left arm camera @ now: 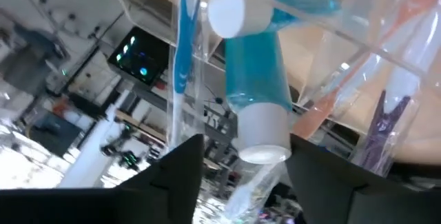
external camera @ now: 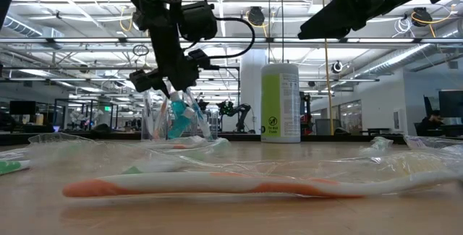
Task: Pick & Place toothbrushing station
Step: Put the top blue mouthwash into the transparent organizer
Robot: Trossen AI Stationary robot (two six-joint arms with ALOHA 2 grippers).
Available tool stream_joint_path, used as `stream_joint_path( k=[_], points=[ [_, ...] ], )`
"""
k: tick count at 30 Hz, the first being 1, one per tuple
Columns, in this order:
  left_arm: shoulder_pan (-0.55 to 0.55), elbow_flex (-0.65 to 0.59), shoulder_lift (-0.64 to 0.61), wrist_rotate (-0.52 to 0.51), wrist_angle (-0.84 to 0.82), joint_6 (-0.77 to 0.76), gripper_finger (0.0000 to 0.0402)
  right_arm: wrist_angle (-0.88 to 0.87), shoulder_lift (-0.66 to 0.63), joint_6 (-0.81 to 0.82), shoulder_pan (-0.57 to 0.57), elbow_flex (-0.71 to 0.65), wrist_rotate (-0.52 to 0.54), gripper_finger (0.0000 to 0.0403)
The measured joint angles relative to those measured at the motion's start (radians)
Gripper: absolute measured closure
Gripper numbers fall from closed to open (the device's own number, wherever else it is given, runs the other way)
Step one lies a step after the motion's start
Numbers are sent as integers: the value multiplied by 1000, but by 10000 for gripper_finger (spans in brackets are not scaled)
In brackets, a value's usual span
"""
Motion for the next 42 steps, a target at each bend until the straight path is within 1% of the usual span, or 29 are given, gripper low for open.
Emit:
stream_joint_path(
  k=[2,4,6,8,12,15,17,19,22,24,26,31,35,38,40,42],
  points=[
    [0,0,-3,-29,7,-58,171,0,0,0,0,0,0,188],
    [1,0,-9,-29,14,-111,158,0,0,0,0,0,0,188],
    [-4,0,-23,10,14,-147,153,0,0,0,0,0,0,188],
    [-10,0,-50,71,29,-183,154,0,0,0,0,0,0,188],
    [-22,0,-124,158,65,-261,167,0,0,0,0,0,0,188],
    [-23,0,-195,214,74,-352,180,0,0,0,0,0,0,188],
    [-16,1,-234,231,73,-459,187,0,0,0,0,0,0,188],
    [-1,1,-258,249,73,-631,193,0,0,2,0,0,0,188],
    [27,1,-270,305,72,-899,205,1,0,3,0,0,0,188],
    [47,1,-265,338,72,-1015,216,2,0,3,0,0,0,188],
    [67,1,-242,361,73,-1097,230,2,0,8,0,0,0,188],
    [98,-10,-174,370,58,-1134,280,1,0,26,0,0,0,188],
    [102,-11,-151,443,47,-1166,337,1,0,16,0,0,0,188],
    [110,-11,-150,461,42,-1208,384,3,0,9,0,0,0,188],
    [125,-11,-150,463,25,-1254,395,3,0,12,0,0,0,188],
    [142,-11,-150,465,3,-1299,392,3,0,14,0,0,0,188]
  ],
)
